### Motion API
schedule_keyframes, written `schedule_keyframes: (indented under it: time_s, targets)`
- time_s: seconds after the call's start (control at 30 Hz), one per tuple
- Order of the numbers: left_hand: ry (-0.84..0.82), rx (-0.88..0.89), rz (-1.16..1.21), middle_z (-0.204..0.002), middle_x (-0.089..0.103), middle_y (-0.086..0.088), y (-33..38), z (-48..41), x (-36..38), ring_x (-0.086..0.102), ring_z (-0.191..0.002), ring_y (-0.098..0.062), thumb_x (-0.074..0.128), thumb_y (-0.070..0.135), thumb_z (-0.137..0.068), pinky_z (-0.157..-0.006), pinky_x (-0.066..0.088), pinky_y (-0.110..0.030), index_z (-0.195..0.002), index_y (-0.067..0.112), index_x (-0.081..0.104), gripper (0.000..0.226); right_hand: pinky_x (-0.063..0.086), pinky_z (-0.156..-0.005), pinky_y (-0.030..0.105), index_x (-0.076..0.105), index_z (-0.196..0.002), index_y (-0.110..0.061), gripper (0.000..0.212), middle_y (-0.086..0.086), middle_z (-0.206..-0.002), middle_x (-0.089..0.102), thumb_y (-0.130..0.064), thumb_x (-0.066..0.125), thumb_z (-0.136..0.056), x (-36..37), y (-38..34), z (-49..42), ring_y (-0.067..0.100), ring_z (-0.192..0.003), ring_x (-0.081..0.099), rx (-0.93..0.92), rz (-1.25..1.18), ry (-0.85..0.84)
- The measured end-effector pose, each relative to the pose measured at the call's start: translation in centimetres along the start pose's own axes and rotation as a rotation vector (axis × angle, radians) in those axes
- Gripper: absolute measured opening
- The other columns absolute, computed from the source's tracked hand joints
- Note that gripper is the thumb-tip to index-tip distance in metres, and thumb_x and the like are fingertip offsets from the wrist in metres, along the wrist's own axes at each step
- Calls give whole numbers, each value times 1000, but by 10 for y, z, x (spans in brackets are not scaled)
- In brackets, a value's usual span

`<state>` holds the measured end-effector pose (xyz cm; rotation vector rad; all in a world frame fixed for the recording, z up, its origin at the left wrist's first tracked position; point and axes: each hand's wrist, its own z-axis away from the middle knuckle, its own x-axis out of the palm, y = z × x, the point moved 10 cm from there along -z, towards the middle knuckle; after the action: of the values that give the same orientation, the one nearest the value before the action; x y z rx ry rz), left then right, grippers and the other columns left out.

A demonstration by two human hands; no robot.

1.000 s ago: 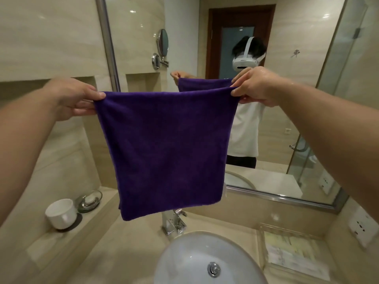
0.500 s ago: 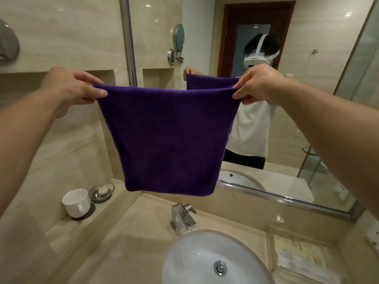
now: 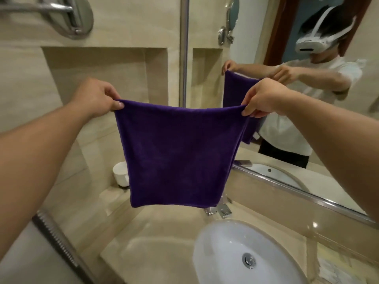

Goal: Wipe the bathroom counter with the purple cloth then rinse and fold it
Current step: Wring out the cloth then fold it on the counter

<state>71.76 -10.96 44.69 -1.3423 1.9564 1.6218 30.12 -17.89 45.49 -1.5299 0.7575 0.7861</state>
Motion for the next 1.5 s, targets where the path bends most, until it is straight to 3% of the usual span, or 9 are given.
schedule_keyframes:
  time_s: [0.17,0.4,0.5,0.67,0.83,0.93,1.1,1.27,1.5]
  targets:
    - [-16,-53,-111,-84,68,-4,-33,24,1,62,-77,-20,82,13,-78,-76,47,-30,-95,17,75,19,60,-68,32,76,-88,-13,15,9,-87,74,-4,81,-78,45,-3,-23,22,-82,71,-57,31,-83]
    - [47,-236,-186,-83,68,1,-82,91,3,59,-80,-14,81,16,-79,-75,39,-26,-88,23,76,12,61,-72,34,77,-86,-17,10,9,-86,74,-10,81,-80,112,-4,-37,24,-84,71,-198,86,-238]
    - [61,-341,-204,-84,69,2,-115,130,16,61,-84,-15,82,17,-78,-78,42,-28,-88,22,76,13,56,-61,28,76,-82,-16,9,9,-82,73,-9,81,-78,154,3,-32,20,-74,67,-253,141,-336]
    - [-94,-432,-222,-76,69,6,-148,168,49,62,-76,-12,83,17,-76,-75,44,-27,-85,21,77,12,49,-55,26,75,-78,-12,10,8,-69,70,-5,81,-76,208,25,-23,15,-59,62,-271,242,-480]
    - [-244,-445,-245,-69,71,-1,-162,169,57,67,-67,-15,82,18,-78,-60,45,-26,-82,20,75,8,54,-68,36,73,-86,-6,13,16,-77,70,-1,79,-77,230,29,-27,24,-70,63,-199,249,-606]
    - [-224,-443,-257,-70,71,-2,-169,160,53,67,-67,-15,81,18,-79,-63,49,-28,-81,21,75,7,53,-68,35,73,-90,-5,15,20,-84,72,-2,79,-77,234,18,-38,26,-73,63,-171,217,-572]
    - [-16,-493,-253,-76,70,0,-179,141,26,66,-76,-19,80,22,-80,-80,55,-36,-85,23,75,8,50,-58,29,73,-82,-9,8,13,-81,71,-4,78,-80,233,-15,-54,22,-71,64,-181,94,-392]
    - [136,-448,-255,-75,68,1,-169,147,8,66,-77,-22,80,21,-79,-78,55,-37,-89,23,77,10,56,-71,34,71,-79,-14,10,6,-78,68,-7,78,-81,235,-29,-47,20,-75,64,-290,122,-401]
    - [-132,-536,-318,-78,69,12,-197,251,96,64,-77,-11,79,23,-80,-77,53,-34,-83,33,75,12,47,-70,29,73,-88,-31,13,-7,-83,66,-18,75,-83,305,43,-7,11,-80,59,-428,496,-494]
